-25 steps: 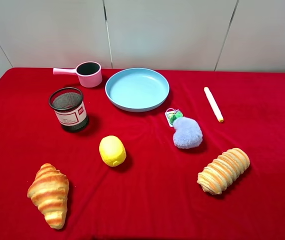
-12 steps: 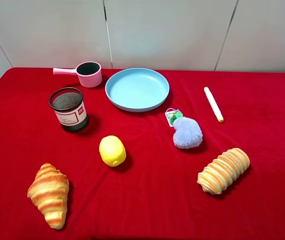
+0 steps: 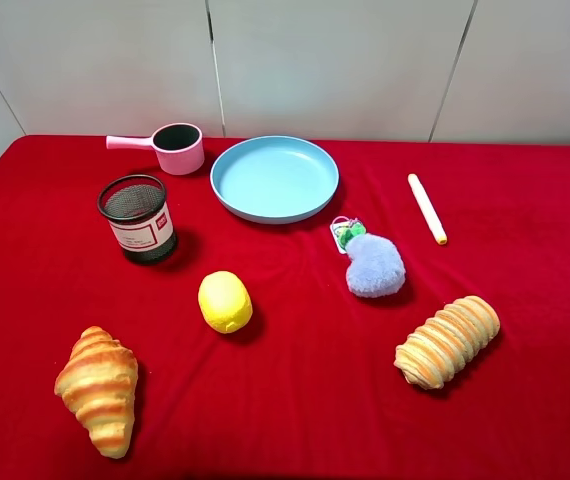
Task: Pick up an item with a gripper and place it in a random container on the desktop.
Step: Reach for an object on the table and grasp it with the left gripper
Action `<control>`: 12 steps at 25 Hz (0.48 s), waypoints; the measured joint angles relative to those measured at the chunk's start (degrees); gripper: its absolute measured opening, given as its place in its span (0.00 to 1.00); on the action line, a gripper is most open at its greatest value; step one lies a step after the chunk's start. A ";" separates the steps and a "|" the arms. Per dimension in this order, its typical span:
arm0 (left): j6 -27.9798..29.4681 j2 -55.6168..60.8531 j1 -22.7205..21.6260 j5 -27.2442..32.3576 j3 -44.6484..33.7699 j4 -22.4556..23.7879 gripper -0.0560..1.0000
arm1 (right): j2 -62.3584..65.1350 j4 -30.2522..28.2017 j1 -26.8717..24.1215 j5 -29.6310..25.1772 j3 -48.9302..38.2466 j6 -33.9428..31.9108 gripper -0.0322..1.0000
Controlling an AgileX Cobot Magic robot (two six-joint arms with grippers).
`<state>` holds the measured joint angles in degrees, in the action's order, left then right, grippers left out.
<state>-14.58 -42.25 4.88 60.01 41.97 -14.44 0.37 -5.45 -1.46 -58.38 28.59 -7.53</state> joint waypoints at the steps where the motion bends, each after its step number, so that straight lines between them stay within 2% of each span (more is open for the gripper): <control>1: 0.06 -0.94 0.52 -0.21 0.36 0.00 0.99 | 0.00 0.00 0.00 0.00 0.00 0.00 0.70; 7: 2.37 -7.21 4.55 -1.61 1.82 0.00 0.98 | 0.00 0.00 0.00 0.00 0.00 0.00 0.70; 12: 5.15 -11.70 10.57 -6.07 2.11 0.14 0.98 | 0.00 0.00 0.00 0.00 0.00 0.00 0.70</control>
<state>-9.42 -53.95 15.45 53.94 44.08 -14.31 0.37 -5.45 -1.46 -58.38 28.59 -7.53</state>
